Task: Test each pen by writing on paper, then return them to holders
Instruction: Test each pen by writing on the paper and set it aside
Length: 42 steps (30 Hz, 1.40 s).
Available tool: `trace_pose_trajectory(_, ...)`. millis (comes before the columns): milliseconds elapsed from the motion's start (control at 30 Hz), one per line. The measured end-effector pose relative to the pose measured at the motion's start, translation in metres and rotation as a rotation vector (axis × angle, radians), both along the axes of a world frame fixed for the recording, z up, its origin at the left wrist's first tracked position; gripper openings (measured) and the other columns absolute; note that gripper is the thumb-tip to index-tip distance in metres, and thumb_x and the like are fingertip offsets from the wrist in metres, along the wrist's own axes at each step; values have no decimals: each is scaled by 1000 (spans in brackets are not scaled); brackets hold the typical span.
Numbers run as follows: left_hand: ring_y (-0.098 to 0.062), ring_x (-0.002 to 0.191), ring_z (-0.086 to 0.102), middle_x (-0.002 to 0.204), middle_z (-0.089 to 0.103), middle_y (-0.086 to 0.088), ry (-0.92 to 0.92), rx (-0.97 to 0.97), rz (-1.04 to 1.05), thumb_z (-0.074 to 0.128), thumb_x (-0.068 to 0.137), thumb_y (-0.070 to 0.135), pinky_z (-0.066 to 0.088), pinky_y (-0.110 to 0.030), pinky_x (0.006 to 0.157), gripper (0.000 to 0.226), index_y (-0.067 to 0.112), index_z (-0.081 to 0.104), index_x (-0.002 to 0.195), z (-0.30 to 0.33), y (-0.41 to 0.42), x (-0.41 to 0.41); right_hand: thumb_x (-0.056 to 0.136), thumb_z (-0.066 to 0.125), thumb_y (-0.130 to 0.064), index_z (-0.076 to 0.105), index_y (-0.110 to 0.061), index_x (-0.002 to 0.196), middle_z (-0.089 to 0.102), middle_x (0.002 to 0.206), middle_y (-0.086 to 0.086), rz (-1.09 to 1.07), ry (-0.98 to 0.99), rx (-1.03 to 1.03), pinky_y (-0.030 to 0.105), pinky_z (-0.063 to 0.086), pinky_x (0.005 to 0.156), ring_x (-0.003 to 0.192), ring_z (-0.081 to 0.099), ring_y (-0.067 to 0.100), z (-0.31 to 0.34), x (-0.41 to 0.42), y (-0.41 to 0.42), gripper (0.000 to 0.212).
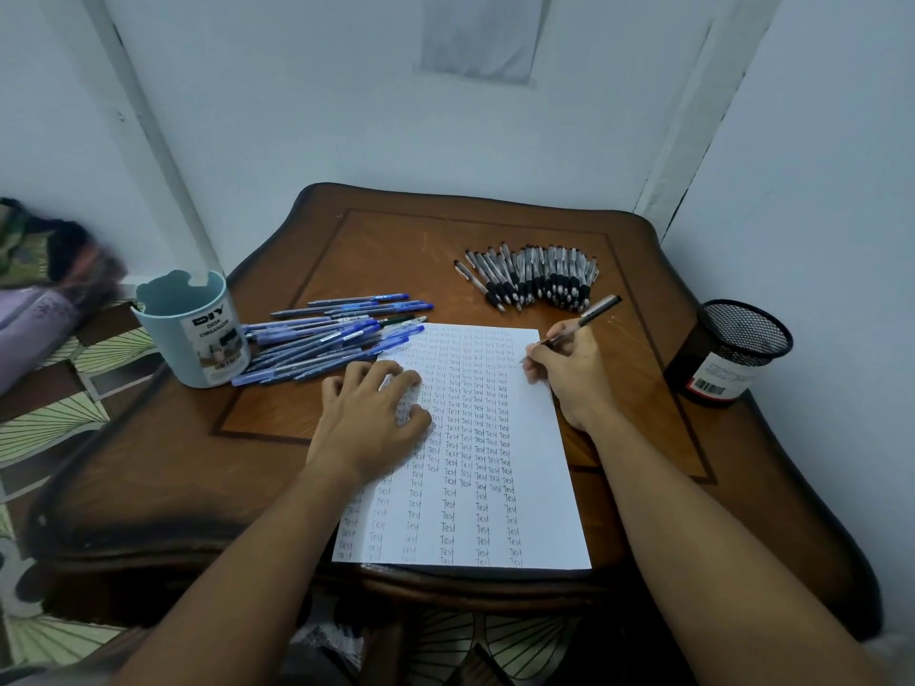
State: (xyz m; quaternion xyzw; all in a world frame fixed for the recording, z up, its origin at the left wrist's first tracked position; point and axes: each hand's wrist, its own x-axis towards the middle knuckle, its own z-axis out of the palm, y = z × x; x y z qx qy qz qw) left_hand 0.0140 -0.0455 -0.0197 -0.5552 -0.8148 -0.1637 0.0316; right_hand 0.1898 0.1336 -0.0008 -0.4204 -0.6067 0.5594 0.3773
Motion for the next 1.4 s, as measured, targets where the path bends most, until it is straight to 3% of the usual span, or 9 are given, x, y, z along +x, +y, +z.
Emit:
trace_pose_trajectory(67,-8,120,29,129,43,18,1,-5,0,30,86,54,16,-33,92,49,37,52,127,0,0,0,102,55,-16,51,-12,96,64,83,16,-32,107,-84,33,57,64,66,66,23,2,1,1,9)
trace_pose_trajectory(200,-8,120,29,128,43,18,2,3,2,31,86,54,16,-34,92,49,36,52,127,1,1,0,106,39,-45,56,-5,95,69,88,22,-58,203,-216,35,61,69,68,72,29,5,-1,4,45)
trace_pose_trajectory(367,-9,119,29,127,43,19,-9,8,2,28,85,55,17,-34,93,51,36,53,126,1,1,0,103,38,-49,57,-8,90,71,85,19,-57,209,-235,42,59,81,72,73,31,4,0,4,47)
trace_pose_trajectory(700,-9,120,28,128,42,19,-15,-19,1,28,86,56,19,-37,97,52,36,51,128,0,-1,1,105,42,-42,55,-7,94,71,82,17,-70,180,-238,36,60,71,68,72,28,1,0,5,39)
trace_pose_trajectory(800,-8,120,29,127,42,19,-22,-11,-5,26,85,56,18,-35,95,53,37,50,128,0,-3,3,102,55,-15,49,-11,102,67,101,25,-13,32,-236,39,60,78,75,68,24,8,-3,14,8)
trace_pose_trajectory(900,-7,119,30,126,42,19,-31,2,-14,25,85,56,18,-34,95,53,37,50,126,3,-1,1,98,52,4,43,-14,114,62,110,26,32,-163,-211,40,60,83,80,66,25,29,-9,37,26)
trace_pose_trajectory(1100,-6,116,30,121,41,20,-42,47,-20,31,86,54,14,-31,92,45,37,52,122,3,-1,-1,100,53,-1,45,0,136,59,106,20,75,-357,-143,31,54,68,75,60,20,70,-18,91,37)
trace_pose_trajectory(1200,-5,115,29,120,40,21,-51,49,-22,32,87,54,14,-30,93,43,37,51,122,4,0,1,97,62,-8,59,11,122,66,83,16,-50,-545,8,35,52,70,67,58,18,71,-24,118,31)
trace_pose_trajectory(1400,-6,116,29,122,40,20,-49,36,-19,34,88,54,14,-31,95,40,39,49,121,4,1,-1,94,69,-20,63,5,113,67,109,19,-174,-817,193,45,58,87,97,66,32,65,-39,128,32)
